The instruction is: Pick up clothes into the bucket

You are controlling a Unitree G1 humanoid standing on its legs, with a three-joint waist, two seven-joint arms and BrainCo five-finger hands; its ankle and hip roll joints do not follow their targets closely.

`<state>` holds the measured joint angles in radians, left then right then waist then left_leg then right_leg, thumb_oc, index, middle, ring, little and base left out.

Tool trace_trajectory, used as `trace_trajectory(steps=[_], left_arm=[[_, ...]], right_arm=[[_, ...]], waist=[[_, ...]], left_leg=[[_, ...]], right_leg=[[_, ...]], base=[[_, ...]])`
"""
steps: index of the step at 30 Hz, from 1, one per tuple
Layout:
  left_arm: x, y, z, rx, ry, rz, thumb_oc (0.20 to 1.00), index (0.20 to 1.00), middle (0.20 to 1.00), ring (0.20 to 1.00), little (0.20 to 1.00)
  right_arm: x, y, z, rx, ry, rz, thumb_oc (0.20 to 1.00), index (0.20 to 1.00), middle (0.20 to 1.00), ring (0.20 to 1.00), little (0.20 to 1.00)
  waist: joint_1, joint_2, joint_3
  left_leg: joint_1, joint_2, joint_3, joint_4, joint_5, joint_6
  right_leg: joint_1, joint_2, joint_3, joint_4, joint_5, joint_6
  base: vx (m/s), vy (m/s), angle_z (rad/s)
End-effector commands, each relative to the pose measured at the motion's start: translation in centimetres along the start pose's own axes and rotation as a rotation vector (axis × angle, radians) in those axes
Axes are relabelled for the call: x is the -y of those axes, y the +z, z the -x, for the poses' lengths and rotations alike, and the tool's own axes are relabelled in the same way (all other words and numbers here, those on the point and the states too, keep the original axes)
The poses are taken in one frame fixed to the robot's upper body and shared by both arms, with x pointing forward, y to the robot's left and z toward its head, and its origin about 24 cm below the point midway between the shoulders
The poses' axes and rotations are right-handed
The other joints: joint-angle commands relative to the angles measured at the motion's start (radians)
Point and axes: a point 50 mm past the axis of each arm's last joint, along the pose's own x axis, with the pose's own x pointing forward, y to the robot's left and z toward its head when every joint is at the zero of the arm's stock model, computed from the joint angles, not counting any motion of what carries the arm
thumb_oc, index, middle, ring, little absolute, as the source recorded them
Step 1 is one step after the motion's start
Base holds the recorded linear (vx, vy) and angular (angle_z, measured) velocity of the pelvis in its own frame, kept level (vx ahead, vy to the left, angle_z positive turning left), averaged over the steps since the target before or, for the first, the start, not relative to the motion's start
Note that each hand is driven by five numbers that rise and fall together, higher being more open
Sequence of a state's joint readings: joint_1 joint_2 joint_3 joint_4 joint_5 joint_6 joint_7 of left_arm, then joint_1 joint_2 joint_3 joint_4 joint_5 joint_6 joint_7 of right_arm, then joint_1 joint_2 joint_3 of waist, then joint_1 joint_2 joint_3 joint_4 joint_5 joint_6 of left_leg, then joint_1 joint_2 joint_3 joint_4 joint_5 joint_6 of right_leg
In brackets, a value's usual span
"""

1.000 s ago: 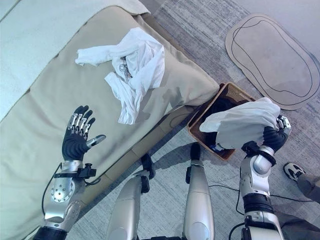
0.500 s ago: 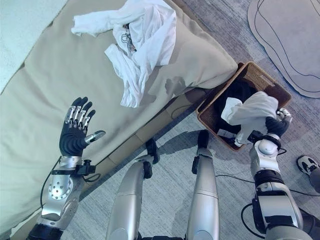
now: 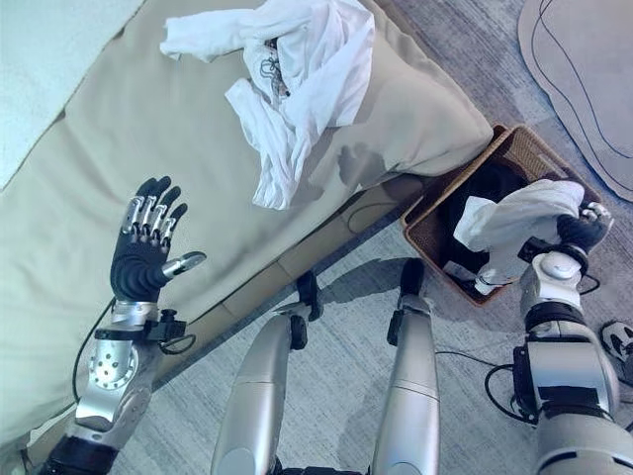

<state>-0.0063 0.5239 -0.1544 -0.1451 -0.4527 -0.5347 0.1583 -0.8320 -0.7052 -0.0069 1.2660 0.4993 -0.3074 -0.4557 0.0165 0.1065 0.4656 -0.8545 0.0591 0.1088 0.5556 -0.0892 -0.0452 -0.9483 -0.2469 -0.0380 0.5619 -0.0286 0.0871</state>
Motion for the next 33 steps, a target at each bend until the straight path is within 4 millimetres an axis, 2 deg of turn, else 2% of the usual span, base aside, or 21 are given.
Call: trace_trajectory(steps=[1,5,11,14,18,19,21,24,25,26,27,31,33], left_arm=[[0.4,1.2,0.7,0.058,0.004,0.041,1.0,1.0,1.0,1.0,1.0],[0.3,1.0,0.6,0.058,0.014,0.043,1.0,1.0,1.0,1.0,1.0],[0.2,0.5,0.5,0.039,0.012,0.042,1.0,1.0,1.0,1.0,1.0],[-0.2,0.1,0.6,0.023,0.025,0.04,1.0,1.0,1.0,1.0,1.0],[-0.8,-0.6,0.8,-0.007,0.039,0.015,1.0,1.0,1.0,1.0,1.0],[-0.8,-0.6,0.8,-0.008,0.037,0.015,1.0,1.0,1.0,1.0,1.0],[-1.1,-1.3,1.1,-0.044,0.039,-0.017,1.0,1.0,1.0,1.0,1.0],[-2.0,-2.8,2.2,-0.124,0.096,-0.047,1.0,1.0,1.0,1.0,1.0],[-2.4,-3.3,2.6,-0.15,0.122,-0.055,1.0,1.0,1.0,1.0,1.0],[-2.4,-3.3,2.6,-0.15,0.121,-0.056,1.0,1.0,1.0,1.0,1.0],[-3.0,-4.5,3.5,-0.217,0.151,-0.098,1.0,1.0,1.0,1.0,1.0],[-3.5,-6.7,5.9,-0.368,0.146,-0.189,1.0,1.0,1.0,1.0,1.0],[-3.7,-7.3,6.5,-0.409,0.154,-0.192,1.0,1.0,1.0,1.0,1.0]], right_arm=[[2.1,-0.9,-0.1,0.022,-0.037,0.09,1.0,1.0,1.0,1.0,1.0],[2.0,-1.5,0.0,0.007,-0.019,0.123,1.0,1.0,1.0,1.0,1.0],[1.5,-3.4,1.0,0.004,0.084,0.302,1.0,1.0,1.0,1.0,1.0],[1.9,-4.5,1.5,-0.021,0.085,0.272,1.0,1.0,1.0,1.0,1.0],[2.5,-5.3,2.1,-0.055,0.035,0.072,1.0,1.0,1.0,1.0,1.0],[2.6,-5.4,2.2,-0.056,0.034,0.072,1.0,1.0,1.0,1.0,1.0],[2.6,-6.4,3.2,-0.051,0.06,0.038,1.0,1.0,1.0,1.0,1.0],[2.3,-8.9,6.0,-0.065,0.16,0.063,1.0,1.0,1.0,1.0,1.0],[2.1,-9.4,6.9,-0.054,0.203,0.065,1.0,1.0,1.0,1.0,1.0],[2.1,-9.4,7.0,-0.054,0.202,0.066,1.0,1.0,1.0,1.0,1.0],[2.0,-10.8,9.2,-0.061,0.282,0.078,1.0,1.0,1.0,1.0,1.0],[3.0,-13.2,12.9,-0.111,0.4,0.105,1.0,1.0,1.0,1.0,1.0],[3.7,-14.1,14.8,-0.141,0.46,0.104,1.0,1.0,1.0,1.0,1.0]], waist=[[-0.022,0.01,-0.089],[-0.024,0.001,-0.093],[-0.034,-0.019,-0.107],[-0.039,-0.029,-0.12],[-0.042,-0.042,-0.144],[-0.042,-0.042,-0.141],[-0.048,-0.055,-0.15],[-0.06,-0.074,-0.167],[-0.063,-0.079,-0.173],[-0.064,-0.079,-0.173],[-0.069,-0.088,-0.183],[-0.075,-0.103,-0.203],[-0.078,-0.111,-0.215]], left_leg=[[-0.062,0.022,-0.05,0.003,0.018,-0.005],[-0.056,0.024,-0.049,0.005,0.015,-0.005],[0.01,0.029,-0.053,-0.024,0.018,-0.006],[0.062,0.027,-0.055,-0.056,0.022,-0.008],[0.147,0.026,-0.066,-0.116,0.031,-0.011],[0.153,0.026,-0.066,-0.12,0.033,-0.011],[0.238,0.024,-0.075,-0.184,0.052,-0.016],[0.347,0.035,-0.09,-0.271,0.084,-0.023],[0.381,0.042,-0.094,-0.291,0.086,-0.027],[0.383,0.041,-0.095,-0.297,0.092,-0.027],[0.456,0.05,-0.106,-0.351,0.109,-0.032],[0.572,0.072,-0.125,-0.42,0.13,-0.043],[0.612,0.091,-0.143,-0.418,0.131,-0.051]], right_leg=[[0.011,-0.036,0.016,0.002,0.012,0.06],[0.022,-0.035,0.014,-0.002,0.012,0.059],[0.091,-0.034,-0.002,-0.033,0.017,0.061],[0.148,-0.036,-0.014,-0.067,0.022,0.066],[0.242,-0.039,-0.034,-0.129,0.034,0.078],[0.248,-0.039,-0.035,-0.132,0.035,0.078],[0.349,-0.04,-0.056,-0.201,0.052,0.084],[0.476,-0.035,-0.087,-0.284,0.069,0.086],[0.514,-0.03,-0.097,-0.303,0.066,0.087],[0.517,-0.031,-0.099,-0.309,0.072,0.087],[0.596,-0.022,-0.12,-0.351,0.073,0.088],[0.716,0.001,-0.154,-0.389,0.054,0.084],[0.753,0.028,-0.16,-0.36,0.013,0.068]], base=[[0.0,0.0,0.0],[0.0,0.0,0.0],[0.01,-0.002,0.0],[0.05,-0.017,0.03],[0.06,-0.014,0.01],[0.09,-0.037,0.02],[0.11,-0.062,0.03],[0.13,-0.073,0.09],[0.09,-0.063,0.12],[0.14,-0.095,0.26],[0.14,-0.102,0.2],[0.14,-0.106,0.16],[0.12,-0.143,0.18]])
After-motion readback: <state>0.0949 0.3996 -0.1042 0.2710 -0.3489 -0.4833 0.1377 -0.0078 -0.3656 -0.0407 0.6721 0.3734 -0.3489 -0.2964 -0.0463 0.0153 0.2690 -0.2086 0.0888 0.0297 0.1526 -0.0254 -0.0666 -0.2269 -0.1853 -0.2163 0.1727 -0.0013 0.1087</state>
